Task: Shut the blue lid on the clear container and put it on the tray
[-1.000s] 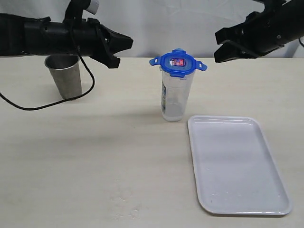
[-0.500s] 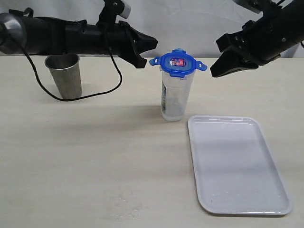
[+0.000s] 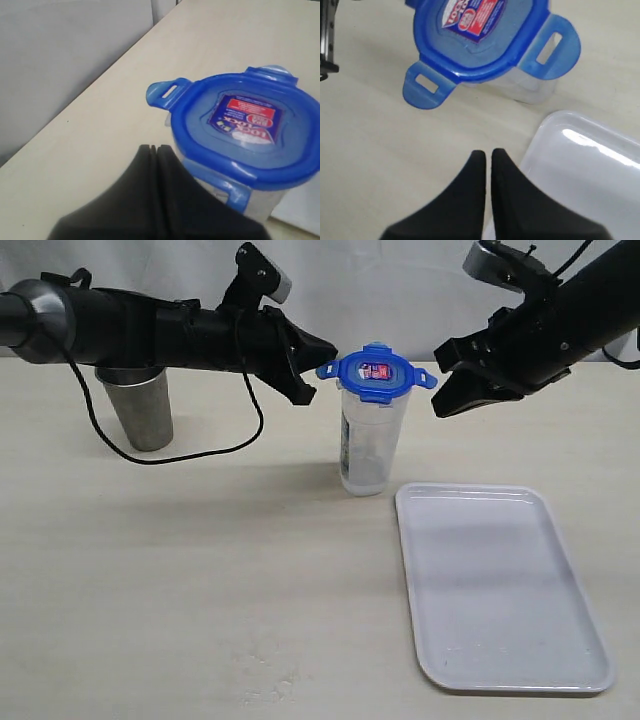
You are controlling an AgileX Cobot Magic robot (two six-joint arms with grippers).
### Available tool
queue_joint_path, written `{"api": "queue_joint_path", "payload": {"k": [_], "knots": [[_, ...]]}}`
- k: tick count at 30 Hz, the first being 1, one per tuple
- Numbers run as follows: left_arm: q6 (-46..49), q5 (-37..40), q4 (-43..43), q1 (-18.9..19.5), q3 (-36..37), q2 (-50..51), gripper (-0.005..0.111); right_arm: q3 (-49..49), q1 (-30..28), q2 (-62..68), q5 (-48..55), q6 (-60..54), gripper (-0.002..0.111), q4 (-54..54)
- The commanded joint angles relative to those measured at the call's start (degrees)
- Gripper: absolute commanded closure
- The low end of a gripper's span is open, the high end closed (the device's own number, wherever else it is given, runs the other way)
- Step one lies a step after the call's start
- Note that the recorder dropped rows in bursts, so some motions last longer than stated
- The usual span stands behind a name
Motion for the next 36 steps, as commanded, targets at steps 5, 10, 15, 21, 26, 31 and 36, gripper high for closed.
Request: {"api": "queue_joint_path", "payload": {"k": [5, 10, 15, 21, 26, 31, 36], "knots": [[-3.4, 1.4, 6.1, -0.1, -0.5, -0.1, 0.107, 0.1, 0.1, 0.4, -5.0, 0.1, 0.104, -2.8], [-3.4, 0.8, 6.1, 0.0, -0.5, -0.1, 0.107, 0.1, 0.1, 0.4, -4.3, 0.1, 0.104, -2.6], [-3.4, 0.7, 6.1, 0.9, -0.5, -0.2, 0.107, 0.1, 0.1, 0.4, -3.0, 0.1, 0.104, -1.6], [-3.9, 2.6, 6.1, 2.7, -0.5, -0.2, 0.107, 0.2, 0.1, 1.2, -4.7, -0.9, 0.104, -1.6], [-4.1, 4.6, 5.4, 3.4, -0.5, -0.2, 0.107, -1.2, 0.1, 0.6, -5.4, -1.8, 0.104, -1.8], [-4.1, 4.7, 5.4, 3.4, -0.5, -0.2, 0.107, -1.3, 0.1, 0.5, -12.1, -1.6, 0.104, -2.3], [-4.1, 5.6, 5.4, 3.4, -0.5, -0.2, 0.107, -1.3, 0.1, 1.0, -14.7, -1.5, 0.104, -0.1]]}}
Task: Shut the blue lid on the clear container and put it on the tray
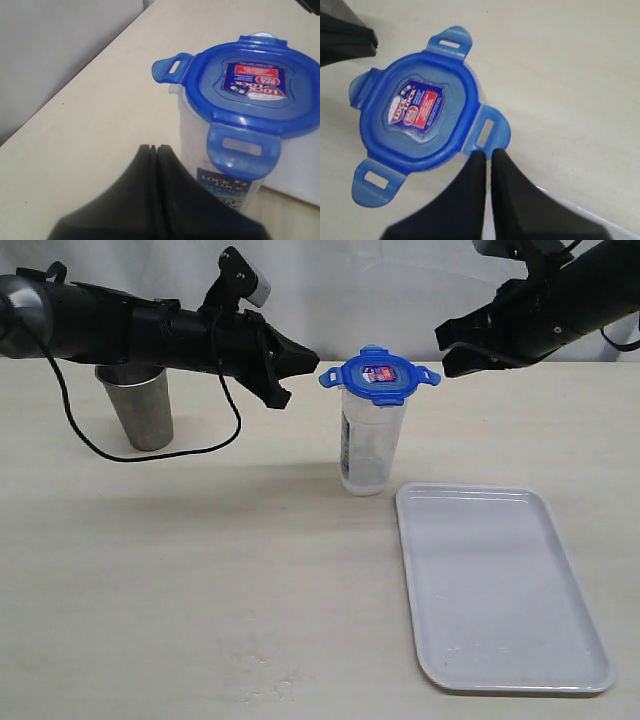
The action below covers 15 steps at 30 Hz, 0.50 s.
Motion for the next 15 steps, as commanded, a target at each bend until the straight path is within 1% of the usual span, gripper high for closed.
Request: {"api": "queue_joint_path", "payload": {"k": [1, 7, 13, 15], "knots": [[-0.3, 1.2, -0.8, 0.1, -0.5, -0.2, 0.107, -0.4, 0.1, 0.3, -1.6, -0.3, 0.104, 2.7], [-0.3, 1.2, -0.8, 0.1, -0.5, -0.2, 0.107, -0.4, 0.1, 3.0, -0.7, -0.8, 0.104, 3.6], [-0.1, 1.2, -0.8, 0.1, -0.5, -0.2, 0.107, -0.4, 0.1, 3.2, -2.2, -1.0, 0.104, 4.5], [-0.1, 1.2, -0.8, 0.1, -0.5, -0.2, 0.107, -0.4, 0.1, 3.2, -2.6, -3.4, 0.104, 7.4]]}}
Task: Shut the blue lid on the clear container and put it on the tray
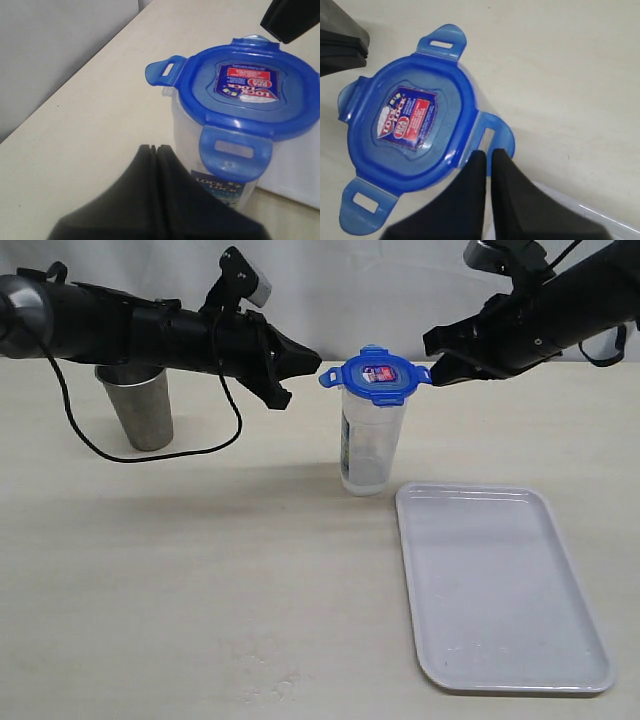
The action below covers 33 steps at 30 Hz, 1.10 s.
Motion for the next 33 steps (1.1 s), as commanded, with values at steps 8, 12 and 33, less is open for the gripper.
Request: {"api": "queue_joint_path", "payload": {"k": [8, 12, 33], "knots": [[-0.1, 0.4, -0.8, 0.1, -0.5, -0.2, 0.107, -0.3, 0.1, 0.2, -2.0, -3.0, 0.104, 3.3], [-0.1, 0.4, -0.8, 0.1, -0.5, -0.2, 0.107, -0.3, 0.1, 1.6, -1.8, -3.0, 0.104, 3.5], [-0.7, -1.9, 0.1, 1.0, -0.5, -4.2, 0.107, -6.9, 0.0, -1.4, 0.0, -1.1, 0.104, -3.0]]}}
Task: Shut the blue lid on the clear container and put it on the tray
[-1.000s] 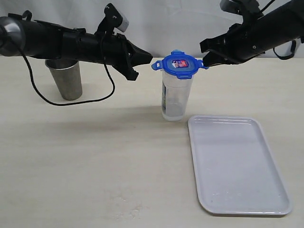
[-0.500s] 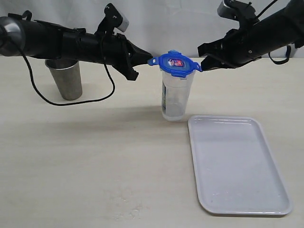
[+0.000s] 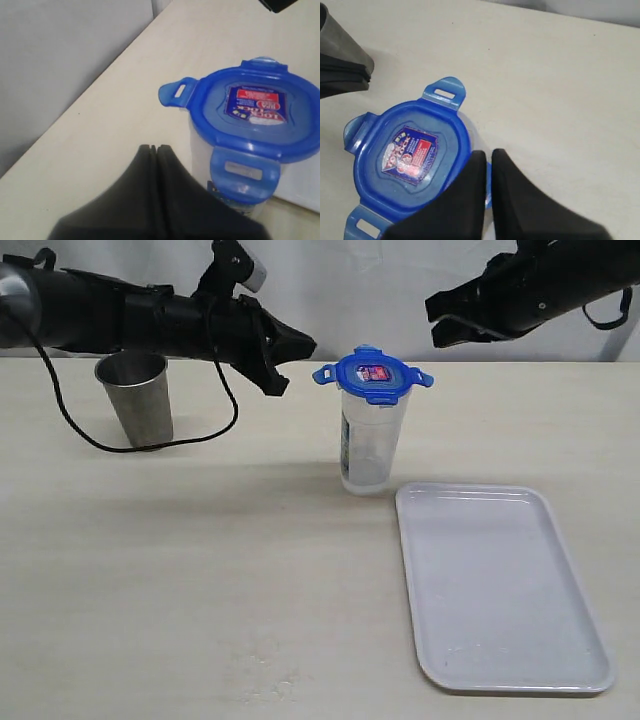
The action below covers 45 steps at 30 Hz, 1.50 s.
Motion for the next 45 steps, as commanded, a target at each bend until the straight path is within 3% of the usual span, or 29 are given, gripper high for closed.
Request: {"api": "queue_joint_path", "payload": {"k": [1, 7, 11, 17, 45], "knots": [[-1.6, 0.4, 1.0, 0.8, -0.5, -2.6, 0.107, -0.7, 0.0, -1.8, -0.1, 0.8, 0.104, -1.6], [-11.3, 6.6, 15.3, 0.8, -0.5, -5.5, 0.107, -0.7, 0.0, -2.3, -0.2, 1.2, 0.104, -1.7], [-12.0, 11.5, 16.3, 0.4, -0.5, -6.0, 0.107, -0.7, 0.0, -2.3, -0.3, 1.2, 0.104, -1.7], [-12.4, 10.0, 19.2, -2.1, 1.3, -6.0, 0.107, -0.7, 0.0, -2.3, 0.2, 3.0, 0.104, -4.1], [-9.1, 4.4, 14.3, -2.3, 1.3, -3.3, 0.107, -0.6, 0.1, -2.3, 1.3, 4.7, 0.104, -5.3]]}}
